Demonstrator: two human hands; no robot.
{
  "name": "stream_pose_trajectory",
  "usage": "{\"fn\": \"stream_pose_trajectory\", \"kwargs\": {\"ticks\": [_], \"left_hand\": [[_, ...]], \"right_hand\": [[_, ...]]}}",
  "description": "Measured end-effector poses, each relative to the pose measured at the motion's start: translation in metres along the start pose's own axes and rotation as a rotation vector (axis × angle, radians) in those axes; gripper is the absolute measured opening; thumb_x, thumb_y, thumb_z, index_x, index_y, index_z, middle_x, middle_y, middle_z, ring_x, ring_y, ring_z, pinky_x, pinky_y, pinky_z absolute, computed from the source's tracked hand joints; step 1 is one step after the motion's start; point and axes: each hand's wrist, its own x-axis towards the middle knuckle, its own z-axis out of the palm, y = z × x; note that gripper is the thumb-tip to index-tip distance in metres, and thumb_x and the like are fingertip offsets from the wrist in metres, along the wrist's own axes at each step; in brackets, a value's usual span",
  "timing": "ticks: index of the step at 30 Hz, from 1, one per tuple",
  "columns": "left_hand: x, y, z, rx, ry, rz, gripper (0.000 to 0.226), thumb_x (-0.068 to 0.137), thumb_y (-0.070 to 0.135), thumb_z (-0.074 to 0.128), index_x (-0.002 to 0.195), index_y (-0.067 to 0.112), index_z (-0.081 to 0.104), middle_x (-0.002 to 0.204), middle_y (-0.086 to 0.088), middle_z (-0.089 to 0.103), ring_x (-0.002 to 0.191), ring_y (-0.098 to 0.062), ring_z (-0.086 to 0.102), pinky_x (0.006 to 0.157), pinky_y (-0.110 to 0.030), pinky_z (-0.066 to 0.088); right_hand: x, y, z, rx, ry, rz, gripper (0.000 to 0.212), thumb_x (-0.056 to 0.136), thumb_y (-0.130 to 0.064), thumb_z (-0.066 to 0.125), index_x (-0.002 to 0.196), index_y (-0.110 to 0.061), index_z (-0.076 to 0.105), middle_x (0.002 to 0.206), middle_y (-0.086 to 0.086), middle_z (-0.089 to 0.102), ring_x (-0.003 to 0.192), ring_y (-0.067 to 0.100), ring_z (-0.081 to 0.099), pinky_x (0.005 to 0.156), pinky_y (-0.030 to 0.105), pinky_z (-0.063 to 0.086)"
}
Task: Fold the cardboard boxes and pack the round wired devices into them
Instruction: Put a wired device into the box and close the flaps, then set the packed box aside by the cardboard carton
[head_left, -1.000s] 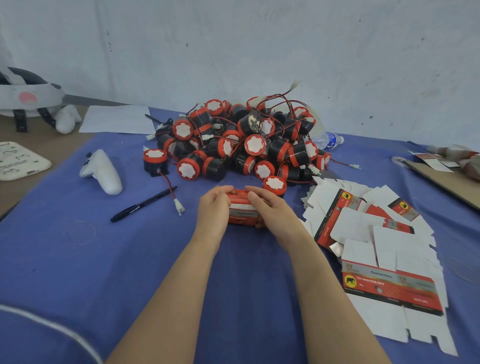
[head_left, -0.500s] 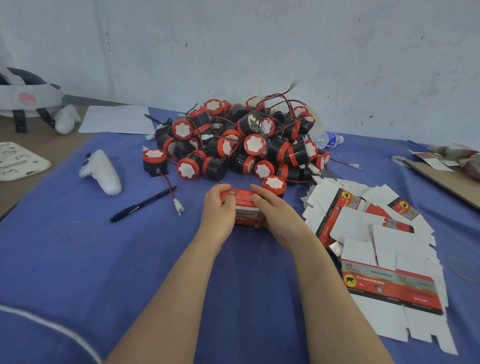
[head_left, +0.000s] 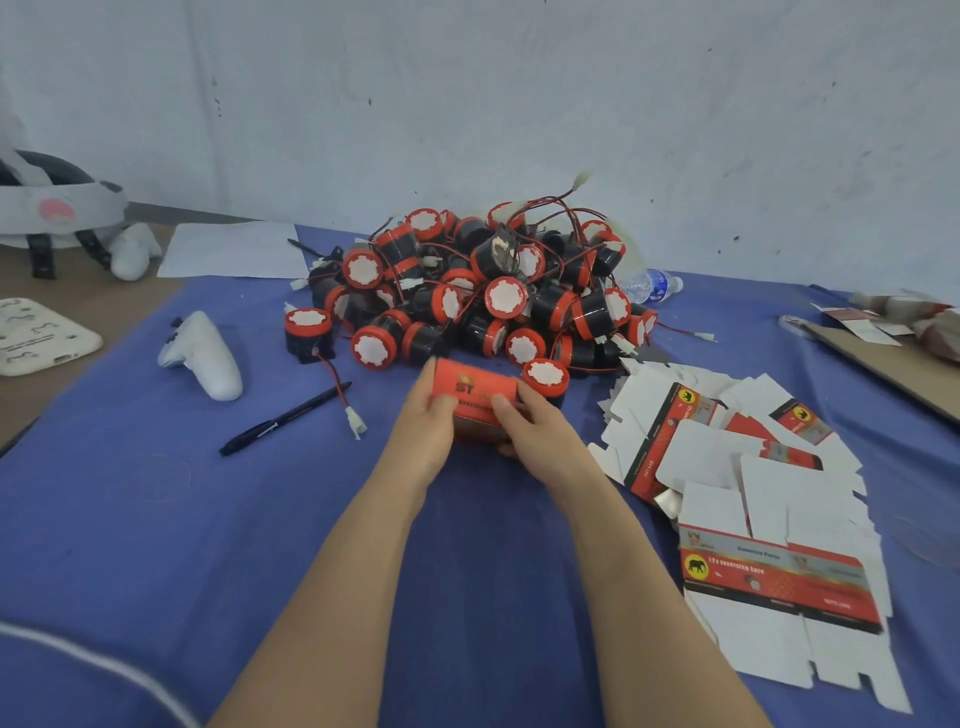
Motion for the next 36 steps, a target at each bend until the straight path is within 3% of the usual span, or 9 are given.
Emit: {"fn": "stream_pose_trajectory", "kwargs": {"ticks": [3, 9, 13, 16, 20, 25, 29, 32, 36], "left_hand": [[-0.002, 0.003, 0.006, -0.218, -0.036, 0.103, 0.045, 0.104, 0.028, 0.035, 0.147, 0.041, 0.027, 0.141, 0.003, 0.049, 0.125, -0.011, 0.051, 0.100, -0.026, 0.044], [-0.023, 0.039, 0.051, -0.317, -0.050, 0.184, 0.039, 0.102, 0.018, 0.044, 0.138, 0.032, 0.043, 0.128, -0.005, 0.060, 0.111, -0.016, 0.063, 0.086, -0.025, 0.055], [-0.061, 0.095, 0.156, -0.355, -0.318, 0.217, 0.036, 0.102, 0.015, 0.042, 0.138, 0.022, 0.045, 0.119, -0.008, 0.064, 0.096, -0.015, 0.068, 0.077, -0.027, 0.057], [-0.129, 0.134, 0.265, -0.361, -0.587, 0.187, 0.036, 0.103, 0.016, 0.041, 0.139, 0.017, 0.044, 0.124, -0.013, 0.061, 0.099, -0.021, 0.066, 0.082, -0.034, 0.056], [-0.257, 0.160, 0.380, -0.196, -0.952, 0.223, 0.035, 0.102, 0.019, 0.040, 0.136, 0.016, 0.046, 0.131, -0.012, 0.057, 0.120, -0.028, 0.055, 0.106, -0.045, 0.042], [-0.359, 0.154, 0.423, 0.026, -1.270, 0.192, 0.047, 0.104, 0.038, 0.031, 0.135, 0.007, 0.049, 0.135, -0.011, 0.054, 0.124, -0.023, 0.050, 0.107, -0.036, 0.038], [-0.342, 0.155, 0.405, -0.168, -1.067, 0.150, 0.025, 0.102, 0.030, 0.039, 0.102, 0.014, 0.058, 0.089, 0.004, 0.061, 0.077, -0.006, 0.056, 0.064, -0.012, 0.047], [-0.286, 0.153, 0.381, -0.189, -0.781, 0.227, 0.024, 0.097, 0.022, 0.046, 0.114, 0.009, 0.058, 0.112, -0.008, 0.064, 0.103, -0.020, 0.061, 0.091, -0.030, 0.050], [-0.186, 0.121, 0.315, 0.028, -0.330, 0.266, 0.037, 0.093, 0.016, 0.050, 0.127, 0.003, 0.053, 0.139, -0.015, 0.047, 0.128, -0.028, 0.045, 0.107, -0.038, 0.036]], "right_hand": [[-0.001, -0.006, 0.002, 0.268, 0.054, -0.134, 0.052, 0.101, -0.033, 0.045, 0.149, -0.033, 0.026, 0.128, -0.005, 0.057, 0.117, 0.009, 0.056, 0.100, 0.029, 0.046], [-0.034, -0.024, -0.043, 0.397, 0.258, -0.227, 0.047, 0.100, -0.023, 0.049, 0.144, -0.030, 0.035, 0.102, -0.012, 0.068, 0.093, 0.004, 0.067, 0.080, 0.022, 0.055], [-0.106, -0.045, -0.143, 0.453, 0.633, -0.227, 0.034, 0.099, -0.025, 0.050, 0.133, -0.029, 0.046, 0.082, -0.012, 0.071, 0.072, 0.005, 0.066, 0.066, 0.022, 0.055], [-0.196, -0.056, -0.235, 0.269, 1.024, -0.206, 0.027, 0.102, -0.022, 0.042, 0.126, -0.017, 0.052, 0.102, 0.003, 0.066, 0.082, 0.013, 0.062, 0.070, 0.029, 0.054], [-0.333, -0.049, -0.326, -0.144, 1.452, 0.135, 0.037, 0.103, -0.025, 0.034, 0.133, -0.006, 0.045, 0.129, 0.012, 0.055, 0.119, 0.026, 0.051, 0.099, 0.034, 0.041], [-0.427, -0.033, -0.355, -0.421, 1.696, 0.580, 0.060, 0.099, -0.023, 0.037, 0.152, -0.013, 0.011, 0.160, 0.011, 0.008, 0.147, 0.030, -0.002, 0.118, 0.044, 0.002], [-0.403, -0.036, -0.338, -0.293, 1.603, 0.147, 0.045, 0.099, -0.013, 0.039, 0.144, -0.011, 0.036, 0.138, 0.000, 0.046, 0.128, 0.014, 0.040, 0.098, 0.017, 0.027], [-0.348, -0.042, -0.305, -0.137, 1.413, -0.077, 0.025, 0.096, -0.011, 0.044, 0.116, -0.015, 0.059, 0.099, -0.008, 0.060, 0.093, 0.008, 0.056, 0.077, 0.016, 0.040], [-0.261, -0.025, -0.246, -0.027, 1.057, -0.069, 0.021, 0.095, -0.007, 0.044, 0.102, -0.011, 0.064, 0.087, 0.004, 0.068, 0.080, 0.016, 0.062, 0.076, 0.029, 0.048]]}}
